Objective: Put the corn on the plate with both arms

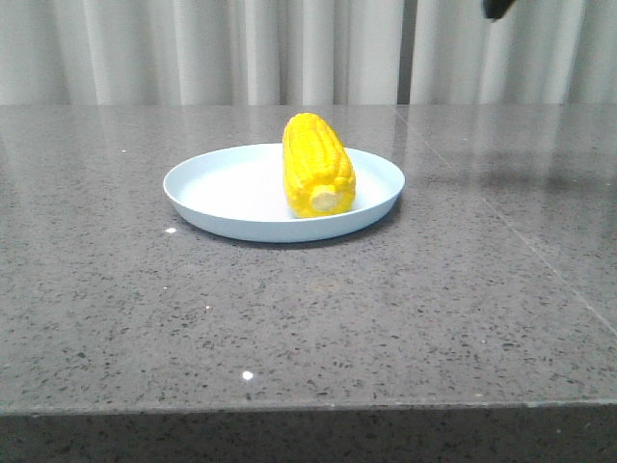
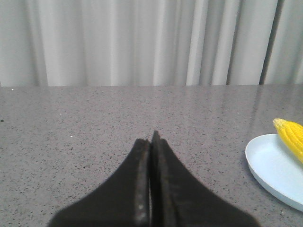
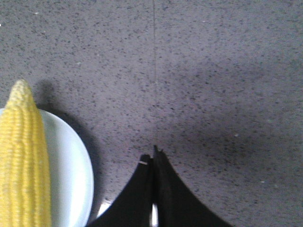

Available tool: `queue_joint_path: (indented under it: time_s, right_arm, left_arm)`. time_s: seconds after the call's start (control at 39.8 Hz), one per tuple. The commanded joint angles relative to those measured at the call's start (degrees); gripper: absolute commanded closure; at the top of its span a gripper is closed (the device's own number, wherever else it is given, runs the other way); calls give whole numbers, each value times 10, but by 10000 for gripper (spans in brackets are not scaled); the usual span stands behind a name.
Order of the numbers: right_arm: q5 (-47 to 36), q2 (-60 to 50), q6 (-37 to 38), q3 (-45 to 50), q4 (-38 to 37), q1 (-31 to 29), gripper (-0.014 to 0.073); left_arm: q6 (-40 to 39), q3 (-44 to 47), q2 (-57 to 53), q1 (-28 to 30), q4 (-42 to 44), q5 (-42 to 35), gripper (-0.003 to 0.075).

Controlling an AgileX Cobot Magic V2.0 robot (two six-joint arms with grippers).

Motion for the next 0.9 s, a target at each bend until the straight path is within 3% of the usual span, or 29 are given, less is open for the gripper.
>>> queue_joint_path:
  time_s: [0.0, 0.28, 0.45, 0.68, 0.88]
  right_arm:
    - [-21, -57, -52, 20, 10, -29, 657]
    - [-42, -165, -126, 173, 51, -114, 657]
    - [-62, -230, -143, 268, 56, -133, 657]
    - [-209, -350, -149, 425, 44, -132, 657]
    - [-332, -515, -149, 570, -42, -132, 663]
  left_arm:
    - [-5, -14, 5, 2, -1, -47, 741]
    - [-5, -14, 5, 2, -1, -47, 741]
    - [-5, -14, 5, 2, -1, -47, 741]
    - [-5, -14, 5, 2, -1, -47, 741]
    - [-5, -14, 5, 2, -1, -47, 741]
